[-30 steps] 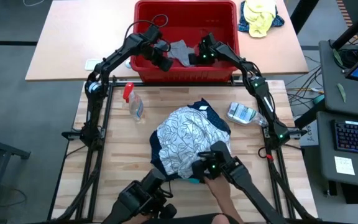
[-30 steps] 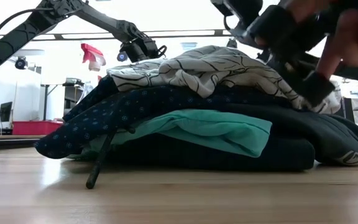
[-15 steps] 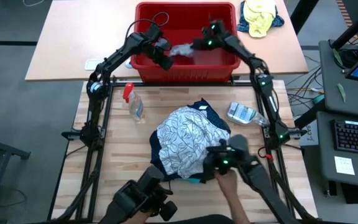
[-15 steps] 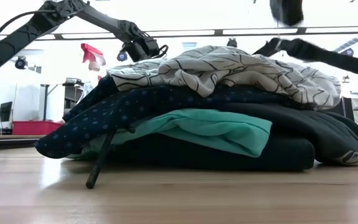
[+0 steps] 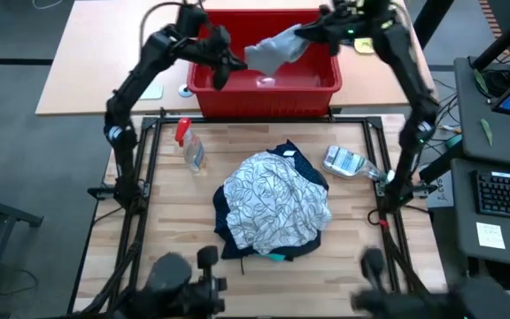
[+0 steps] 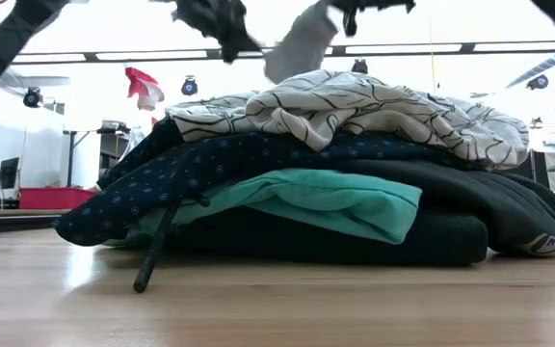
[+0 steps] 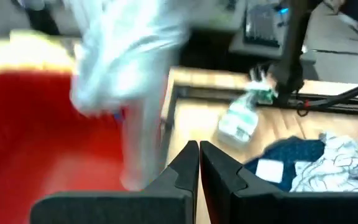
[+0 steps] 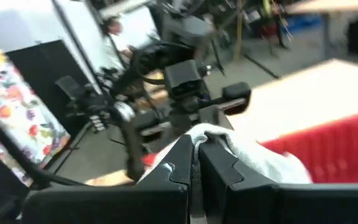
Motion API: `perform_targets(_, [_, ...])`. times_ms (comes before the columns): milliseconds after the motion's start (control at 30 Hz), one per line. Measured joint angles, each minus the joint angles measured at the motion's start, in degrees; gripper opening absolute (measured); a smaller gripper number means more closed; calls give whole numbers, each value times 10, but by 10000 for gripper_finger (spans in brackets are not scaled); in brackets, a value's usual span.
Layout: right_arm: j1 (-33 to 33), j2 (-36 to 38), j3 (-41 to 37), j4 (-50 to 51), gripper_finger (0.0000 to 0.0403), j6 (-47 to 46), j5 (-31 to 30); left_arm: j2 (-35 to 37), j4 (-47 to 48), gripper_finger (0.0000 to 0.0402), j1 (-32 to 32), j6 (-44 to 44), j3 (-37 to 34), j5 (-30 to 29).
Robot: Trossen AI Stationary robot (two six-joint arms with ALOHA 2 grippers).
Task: Fold Laundry from Bin
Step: Remove the gray shorts from the red bin
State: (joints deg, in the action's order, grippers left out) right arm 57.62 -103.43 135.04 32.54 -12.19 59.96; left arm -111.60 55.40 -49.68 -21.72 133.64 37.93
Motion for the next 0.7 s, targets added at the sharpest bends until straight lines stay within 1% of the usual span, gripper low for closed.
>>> perform_targets(33, [-5, 16, 0, 0, 9, -3, 0, 9, -6, 0, 4, -15, 6, -2])
perform_targets(100, [-18, 41, 0, 1, 9, -10, -9, 18, -23, 0, 12, -37, 13, -32])
perform_targets(167, [-34, 59, 0, 2, 9, -24, -32, 27, -60, 1, 19, -30, 9, -64])
perform_targets(267, [-63, 76, -1, 6, 9, -55, -63, 52, -90, 12, 26, -6, 11, -64])
perform_targets(333, [-82, 83, -1, 13, 9, -70, -71, 78, -96, 24, 26, -3, 10, -53])
perform_targets(433, [-108, 85, -1, 50, 9, -73, -70, 101, -80, 43, 24, -5, 10, -56])
perform_targets(500, [-123, 85, -1, 87, 9, -80, -50, 109, -60, 55, 24, -4, 8, -60])
perform_targets(633, [-154, 87, -1, 184, 9, -138, 24, 134, -28, 70, 25, 1, 8, -58])
perform_targets(700, [-179, 90, -1, 235, 9, -149, 60, 145, -14, 74, 24, 9, 9, -57])
